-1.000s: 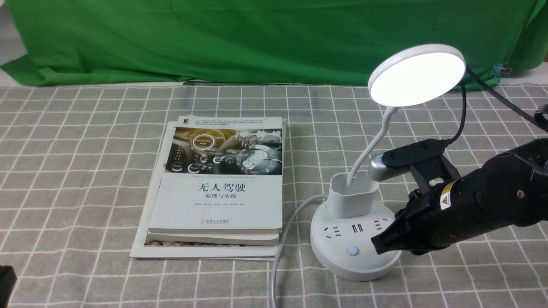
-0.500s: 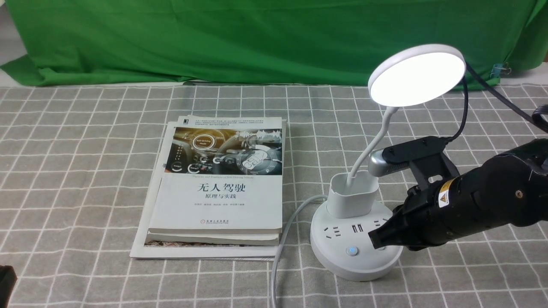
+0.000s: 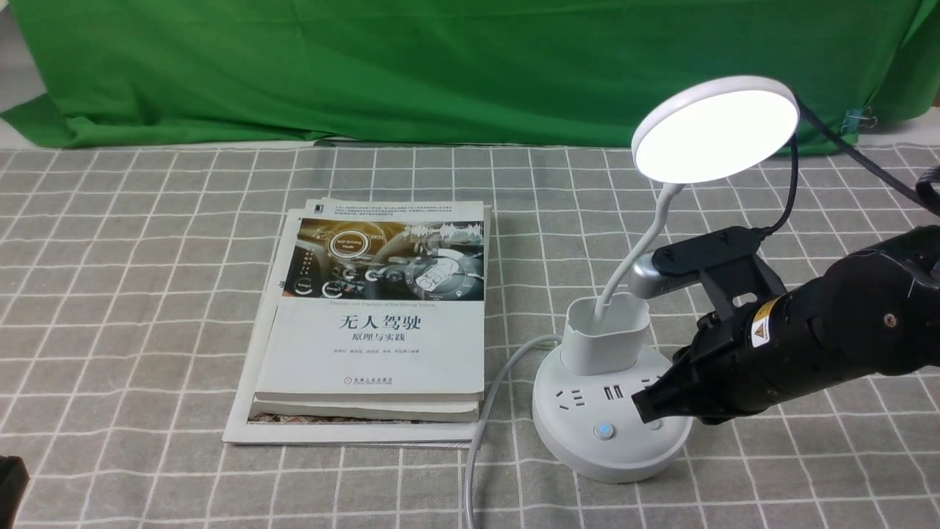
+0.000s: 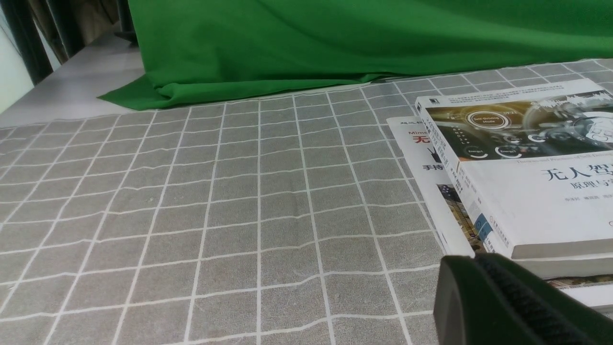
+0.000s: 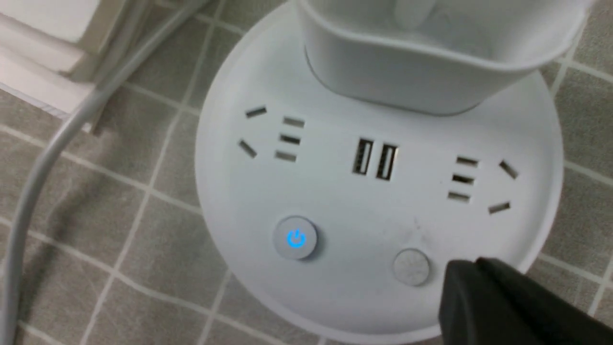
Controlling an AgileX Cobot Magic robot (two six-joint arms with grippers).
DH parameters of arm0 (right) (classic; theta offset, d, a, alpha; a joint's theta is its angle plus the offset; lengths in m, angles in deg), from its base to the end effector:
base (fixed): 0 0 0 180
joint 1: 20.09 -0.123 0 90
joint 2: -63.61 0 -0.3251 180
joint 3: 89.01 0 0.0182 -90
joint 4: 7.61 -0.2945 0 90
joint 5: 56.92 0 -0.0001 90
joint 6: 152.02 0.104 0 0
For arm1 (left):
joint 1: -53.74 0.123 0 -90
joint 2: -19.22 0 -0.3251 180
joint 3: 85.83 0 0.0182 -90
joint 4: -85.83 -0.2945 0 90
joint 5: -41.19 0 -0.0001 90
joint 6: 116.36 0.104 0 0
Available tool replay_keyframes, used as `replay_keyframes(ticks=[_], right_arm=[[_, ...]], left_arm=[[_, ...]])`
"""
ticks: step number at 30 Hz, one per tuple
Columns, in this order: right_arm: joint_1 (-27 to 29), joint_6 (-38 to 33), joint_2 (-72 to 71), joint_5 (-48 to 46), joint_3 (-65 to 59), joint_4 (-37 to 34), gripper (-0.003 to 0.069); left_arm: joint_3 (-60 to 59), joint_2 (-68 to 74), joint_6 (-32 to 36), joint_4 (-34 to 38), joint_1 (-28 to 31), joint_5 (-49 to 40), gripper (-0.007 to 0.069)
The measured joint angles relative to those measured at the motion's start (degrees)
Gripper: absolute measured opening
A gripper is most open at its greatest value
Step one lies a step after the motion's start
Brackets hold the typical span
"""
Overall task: Turn off the desk lamp on the grey coffee tablecloth by hand.
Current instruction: 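Press the power button on the lamp base to turn the lamp off with the right gripper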
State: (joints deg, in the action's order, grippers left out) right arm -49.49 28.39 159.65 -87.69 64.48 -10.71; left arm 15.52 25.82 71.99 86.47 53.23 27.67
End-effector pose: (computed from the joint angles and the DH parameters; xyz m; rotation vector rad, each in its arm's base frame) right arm 0.2938 0.1689 0.2103 -0.6220 2.6206 0.2146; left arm 0.0718 -0.0009 0.1869 0.1258 1.7201 0.0909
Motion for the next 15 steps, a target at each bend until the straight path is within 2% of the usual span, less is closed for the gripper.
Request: replay_keyframes(ticks=[10,15], right_arm=[[-0.3,0.0,0.0,-2.0,1.7,0.0,0.0024],[-2.3,0.1,1.5,-2.4,1.7,0.0,0.0026]], left_arm=[[0.0,0.0,0.0,0.0,0.0,0.0,0.0001],[0.0,0.0,0.0,0.0,0.0,0.0,0.0001]])
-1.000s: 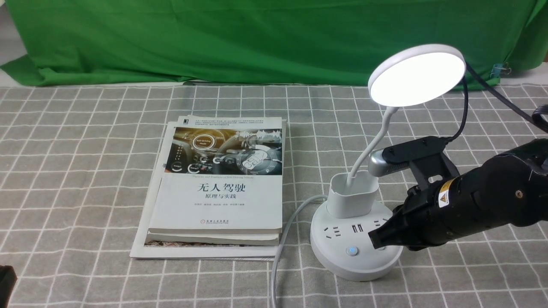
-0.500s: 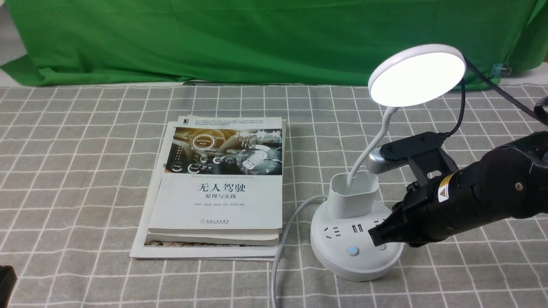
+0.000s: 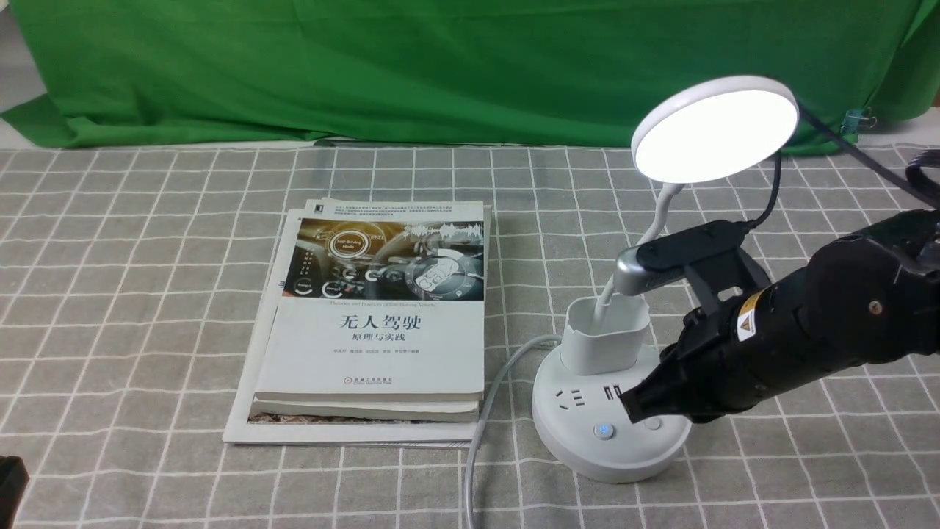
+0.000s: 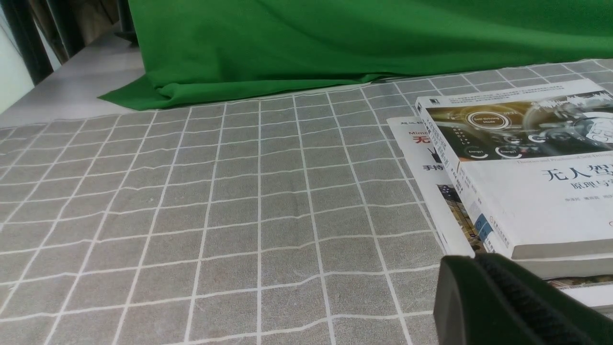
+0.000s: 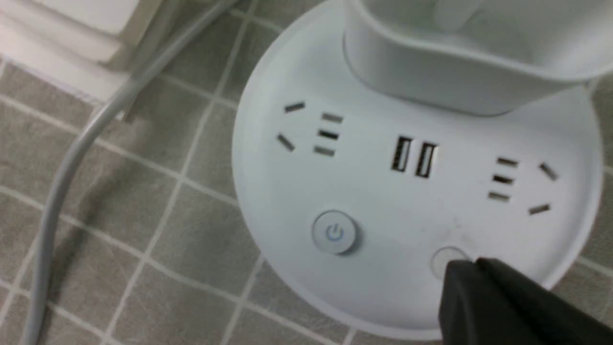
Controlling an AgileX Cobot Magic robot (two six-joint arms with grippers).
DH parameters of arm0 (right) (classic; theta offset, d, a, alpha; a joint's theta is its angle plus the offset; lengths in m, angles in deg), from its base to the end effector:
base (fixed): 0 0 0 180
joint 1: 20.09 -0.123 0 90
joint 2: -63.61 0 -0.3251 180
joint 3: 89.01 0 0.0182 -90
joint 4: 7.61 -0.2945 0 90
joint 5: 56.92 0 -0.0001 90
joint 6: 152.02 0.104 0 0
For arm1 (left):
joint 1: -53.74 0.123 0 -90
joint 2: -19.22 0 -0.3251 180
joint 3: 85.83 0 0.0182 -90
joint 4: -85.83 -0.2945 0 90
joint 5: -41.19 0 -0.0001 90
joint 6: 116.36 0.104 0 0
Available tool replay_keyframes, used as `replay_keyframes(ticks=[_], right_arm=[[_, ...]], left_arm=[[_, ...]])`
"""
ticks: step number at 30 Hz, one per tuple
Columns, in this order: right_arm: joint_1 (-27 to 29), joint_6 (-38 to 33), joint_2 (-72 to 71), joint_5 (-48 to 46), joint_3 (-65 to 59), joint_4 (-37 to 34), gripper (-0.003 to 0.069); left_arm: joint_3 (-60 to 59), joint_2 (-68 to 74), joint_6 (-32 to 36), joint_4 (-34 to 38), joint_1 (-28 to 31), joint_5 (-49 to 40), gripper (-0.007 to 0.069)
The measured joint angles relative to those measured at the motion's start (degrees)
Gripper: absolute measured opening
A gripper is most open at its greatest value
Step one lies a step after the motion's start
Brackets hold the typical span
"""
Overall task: Turn off the desk lamp on the grey coffee tablecloth by hand.
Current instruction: 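Press the power button on the lamp base to turn the lamp off with the right gripper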
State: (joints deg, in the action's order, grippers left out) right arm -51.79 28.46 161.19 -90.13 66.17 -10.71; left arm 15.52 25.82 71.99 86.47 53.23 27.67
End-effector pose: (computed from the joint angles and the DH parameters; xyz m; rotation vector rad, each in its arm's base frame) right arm 0.2912 0.1835 0.2081 -0.6847 2.6483 0.2156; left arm 0.0718 -0.0009 0.1869 0.1258 1.7201 0.0909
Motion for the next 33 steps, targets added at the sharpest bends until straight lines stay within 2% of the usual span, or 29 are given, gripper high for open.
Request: replay_keyframes(ticks=[14,33], right_arm=[[-0.8,0.1,3.1,-2.2,4.9,0.2,0.0027],[-0.3,-0.1,8.8,-4.1,5.5,2.7,0.0027]], left_arm=[[0.0,0.0,0.0,0.0,0.0,0.0,0.0001],[0.0,0.0,0.0,0.0,0.0,0.0,0.0001]])
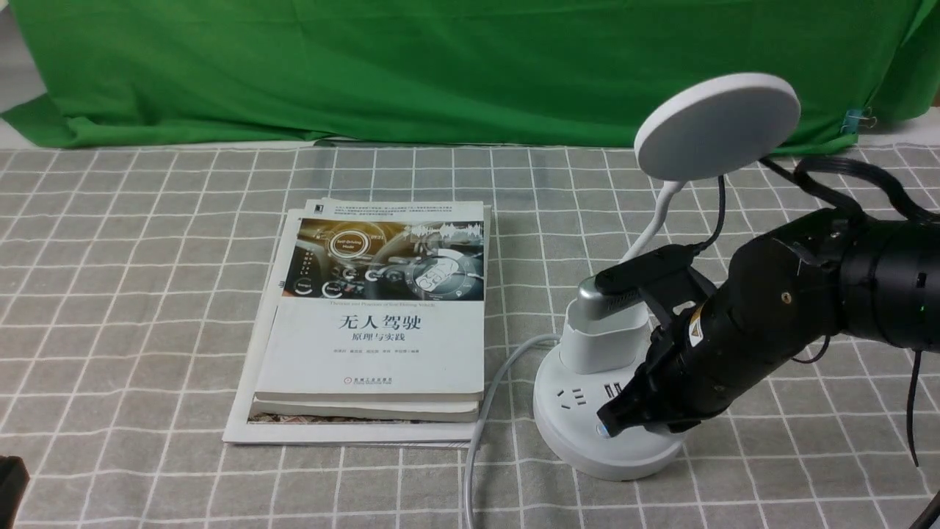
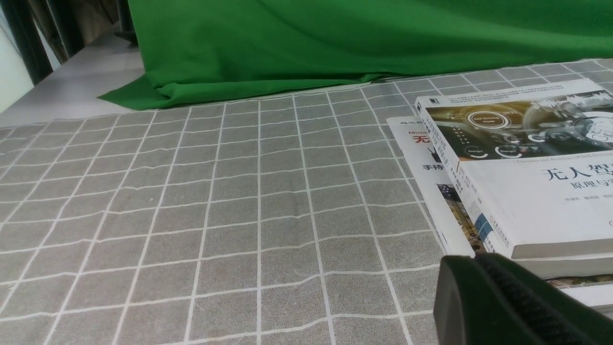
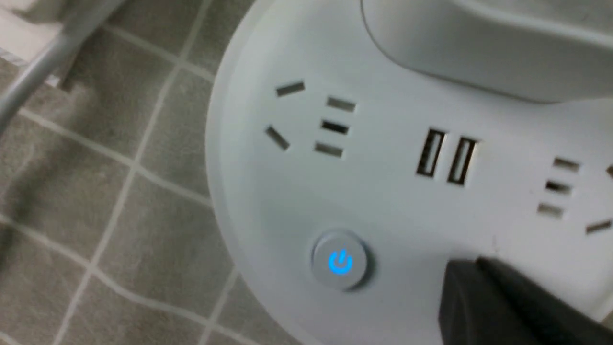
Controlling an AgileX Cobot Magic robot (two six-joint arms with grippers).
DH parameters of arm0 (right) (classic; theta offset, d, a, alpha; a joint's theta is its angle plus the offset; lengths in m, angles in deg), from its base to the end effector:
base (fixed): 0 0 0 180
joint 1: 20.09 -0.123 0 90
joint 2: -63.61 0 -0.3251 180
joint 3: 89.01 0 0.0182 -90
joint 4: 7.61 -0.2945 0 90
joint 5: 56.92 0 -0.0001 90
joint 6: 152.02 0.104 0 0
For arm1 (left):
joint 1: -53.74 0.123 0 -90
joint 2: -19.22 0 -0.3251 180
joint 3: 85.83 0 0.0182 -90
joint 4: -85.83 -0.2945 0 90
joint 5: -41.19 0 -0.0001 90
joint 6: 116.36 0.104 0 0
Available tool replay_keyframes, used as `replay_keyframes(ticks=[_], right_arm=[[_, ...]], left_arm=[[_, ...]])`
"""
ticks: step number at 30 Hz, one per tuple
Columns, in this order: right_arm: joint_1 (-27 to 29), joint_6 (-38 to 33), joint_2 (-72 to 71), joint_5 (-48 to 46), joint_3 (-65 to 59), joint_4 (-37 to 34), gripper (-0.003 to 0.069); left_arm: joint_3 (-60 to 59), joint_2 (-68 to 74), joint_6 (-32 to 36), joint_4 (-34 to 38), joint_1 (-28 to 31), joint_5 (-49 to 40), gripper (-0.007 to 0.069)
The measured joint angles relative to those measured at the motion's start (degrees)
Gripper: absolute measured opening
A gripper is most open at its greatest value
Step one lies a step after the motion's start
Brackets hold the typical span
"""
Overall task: Turn off the desk lamp on the grey coffee tablecloth by hand.
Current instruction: 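Press the power button on the lamp base to turn the lamp off with the right gripper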
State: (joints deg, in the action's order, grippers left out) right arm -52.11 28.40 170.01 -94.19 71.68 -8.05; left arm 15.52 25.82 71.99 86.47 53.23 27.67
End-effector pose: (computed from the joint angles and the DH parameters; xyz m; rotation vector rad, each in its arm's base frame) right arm 0.3151 0.1976 0.1783 -0.7700 2.7494 0.1270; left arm 0.0718 -0.0009 0.1869 0.1258 1.7201 0.0909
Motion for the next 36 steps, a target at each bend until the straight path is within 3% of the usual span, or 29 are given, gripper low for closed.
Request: replay_keyframes(ticks=[19,36], right_arm=[[0.0,1.5,-4.6,-0.8,0.1,0.1,0.0027],[0.0,2.3,-0.1,1.1,-0.3,0.1,0.0027]], left_arm=[[0.0,0.0,0.0,0.0,0.0,0.0,0.0001],[0.0,0.0,0.0,0.0,0.0,0.0,0.0001]])
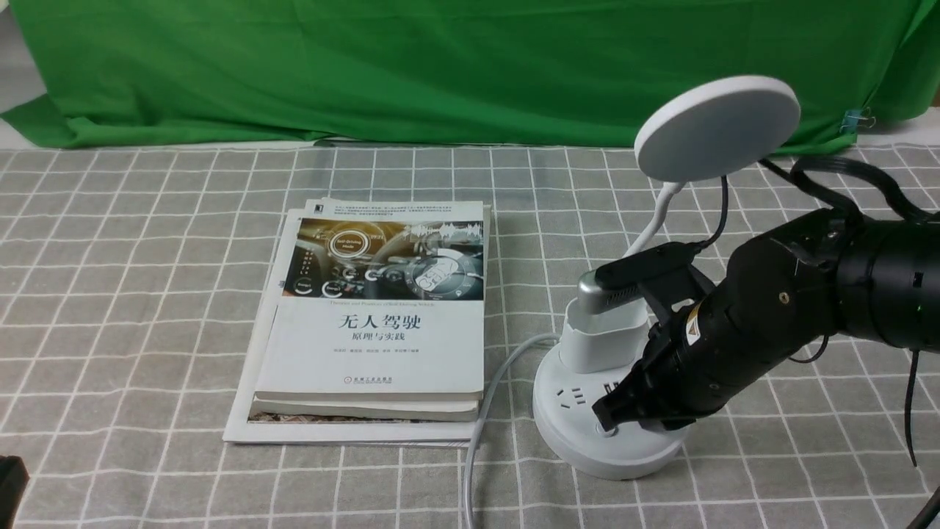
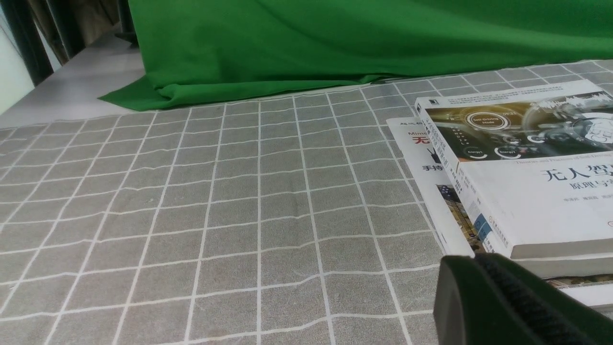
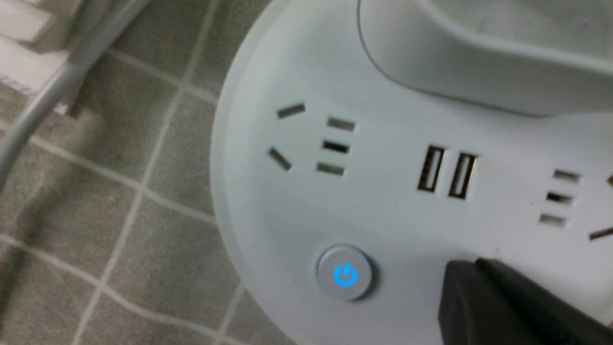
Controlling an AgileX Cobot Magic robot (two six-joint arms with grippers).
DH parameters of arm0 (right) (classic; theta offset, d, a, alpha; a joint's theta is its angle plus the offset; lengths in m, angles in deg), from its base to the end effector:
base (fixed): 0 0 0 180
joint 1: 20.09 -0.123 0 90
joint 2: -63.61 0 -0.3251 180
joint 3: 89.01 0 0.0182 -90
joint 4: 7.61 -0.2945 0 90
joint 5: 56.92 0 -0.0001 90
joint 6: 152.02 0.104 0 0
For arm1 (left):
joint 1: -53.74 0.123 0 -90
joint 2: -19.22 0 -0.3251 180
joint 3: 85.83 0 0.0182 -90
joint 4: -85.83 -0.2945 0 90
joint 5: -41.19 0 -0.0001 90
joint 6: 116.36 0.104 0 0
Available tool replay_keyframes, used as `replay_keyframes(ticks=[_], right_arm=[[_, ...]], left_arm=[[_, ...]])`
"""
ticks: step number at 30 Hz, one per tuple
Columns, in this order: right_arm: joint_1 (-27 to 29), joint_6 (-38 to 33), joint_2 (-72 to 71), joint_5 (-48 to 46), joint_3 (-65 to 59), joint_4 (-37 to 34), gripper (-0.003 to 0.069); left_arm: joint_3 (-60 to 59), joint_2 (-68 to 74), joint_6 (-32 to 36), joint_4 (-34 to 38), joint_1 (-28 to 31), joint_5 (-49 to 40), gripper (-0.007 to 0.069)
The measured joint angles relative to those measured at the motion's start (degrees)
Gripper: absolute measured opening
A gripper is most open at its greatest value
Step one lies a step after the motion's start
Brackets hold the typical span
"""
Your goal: Turn off the desk lamp on the grey coffee tablecloth by hand.
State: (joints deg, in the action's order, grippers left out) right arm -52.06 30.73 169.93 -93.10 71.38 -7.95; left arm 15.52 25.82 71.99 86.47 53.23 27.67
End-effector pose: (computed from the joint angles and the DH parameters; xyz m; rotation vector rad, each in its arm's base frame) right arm 0.3157 0.1975 0.1779 -0.7109 2.7512 0.1392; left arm 0.0718 -0.0009 0.1869 0.1258 1.7201 0.0909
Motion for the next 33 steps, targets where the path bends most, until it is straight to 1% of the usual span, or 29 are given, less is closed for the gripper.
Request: replay_keyframes(ticks=[9,19,26,29,33], right_arm=[[0.0,0.8,-4.1,0.2,-0.1,0.0,0.0027],[0.0,0.8,-7.5,-4.2,-0.2,0.0,0.0027],[0.0,1.3,-7.5,-0.4,-0.3,0.0,0.0027],[0.0,1.6,-7.5,-0.5,-0.3,0.0,0.0027],[0.0,0.8,-8.1,-5.5,-0.3,0.0,0.0024]], left_arm=[[0.0,0.0,0.0,0.0,0.0,0.0,0.0001],[0.0,0.0,0.0,0.0,0.0,0.0,0.0001],[0.0,0.0,0.0,0.0,0.0,0.0,0.0001],[0.0,0.0,0.0,0.0,0.0,0.0,0.0001],[0.0,0.0,0.0,0.0,0.0,0.0,0.0001]])
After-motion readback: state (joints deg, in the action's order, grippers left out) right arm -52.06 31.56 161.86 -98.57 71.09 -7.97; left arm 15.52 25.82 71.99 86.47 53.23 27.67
